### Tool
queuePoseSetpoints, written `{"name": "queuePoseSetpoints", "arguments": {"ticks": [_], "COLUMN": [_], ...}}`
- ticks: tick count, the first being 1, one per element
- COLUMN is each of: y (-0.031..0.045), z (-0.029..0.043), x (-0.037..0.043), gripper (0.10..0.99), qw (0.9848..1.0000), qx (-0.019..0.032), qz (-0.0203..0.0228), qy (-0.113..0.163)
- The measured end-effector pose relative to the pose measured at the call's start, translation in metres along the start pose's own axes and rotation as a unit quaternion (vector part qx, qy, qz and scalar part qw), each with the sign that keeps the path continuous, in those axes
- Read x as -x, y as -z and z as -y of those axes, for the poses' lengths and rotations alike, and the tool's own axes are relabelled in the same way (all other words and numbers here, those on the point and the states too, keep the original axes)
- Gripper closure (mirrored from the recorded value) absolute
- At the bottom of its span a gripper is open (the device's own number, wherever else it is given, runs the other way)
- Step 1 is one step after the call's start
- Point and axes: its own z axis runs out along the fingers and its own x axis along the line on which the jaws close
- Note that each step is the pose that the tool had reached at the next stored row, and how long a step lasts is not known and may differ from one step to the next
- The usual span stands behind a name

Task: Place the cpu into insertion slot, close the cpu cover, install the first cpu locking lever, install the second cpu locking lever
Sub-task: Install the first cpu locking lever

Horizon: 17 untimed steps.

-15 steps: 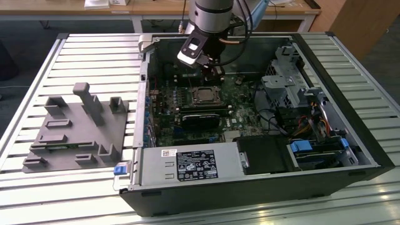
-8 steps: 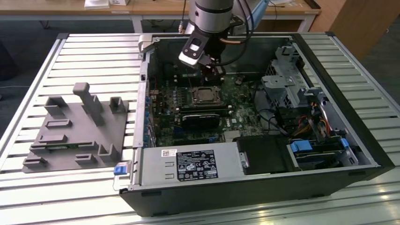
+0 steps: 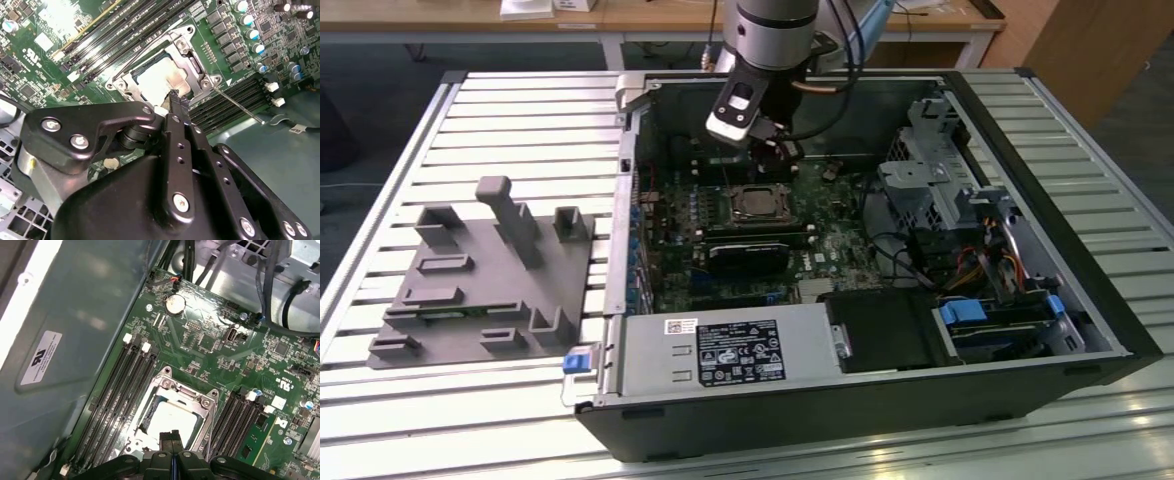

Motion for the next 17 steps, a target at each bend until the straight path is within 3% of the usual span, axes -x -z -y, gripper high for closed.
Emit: {"name": "queuePoseSetpoints", "arguments": {"ticks": [17], "y": [-0.0001], "z": [0.0], "x": [0.0001], "gripper": [0.98], "qw": [0.9992], "qx": [-0.0008], "qz": [-0.0006], "qy": [0.041]}}
